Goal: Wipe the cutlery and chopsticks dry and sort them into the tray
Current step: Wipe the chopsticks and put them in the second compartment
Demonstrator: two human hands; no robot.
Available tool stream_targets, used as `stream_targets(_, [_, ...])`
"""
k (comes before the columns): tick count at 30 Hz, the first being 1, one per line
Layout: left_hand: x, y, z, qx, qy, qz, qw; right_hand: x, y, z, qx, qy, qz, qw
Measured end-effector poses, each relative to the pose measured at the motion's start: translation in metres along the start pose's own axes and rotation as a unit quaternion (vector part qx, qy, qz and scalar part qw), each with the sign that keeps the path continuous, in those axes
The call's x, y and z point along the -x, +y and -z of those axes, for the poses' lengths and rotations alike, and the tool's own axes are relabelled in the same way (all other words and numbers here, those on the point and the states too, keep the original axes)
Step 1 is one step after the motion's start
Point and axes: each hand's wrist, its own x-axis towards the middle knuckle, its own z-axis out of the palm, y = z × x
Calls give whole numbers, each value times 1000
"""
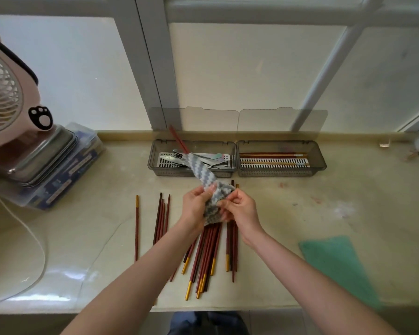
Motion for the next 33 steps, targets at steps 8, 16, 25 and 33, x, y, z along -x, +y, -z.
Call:
stream_targets(8, [-6, -6, 6, -272, 38, -59, 960, -16, -14, 13, 94, 24, 10, 995])
stream_targets(16, [-8, -9, -16, -502, -41, -155, 850, -55, -56, 26, 43, 90, -64, 993])
stream_targets(25, [-12, -13, -23, -480, -97, -124, 863, -72, -70, 48, -9, -13, -65, 998])
stream_targets(33, [-6, -8, -1, -205, -129, 107, 964, -122, -151, 78, 132, 116, 199, 964])
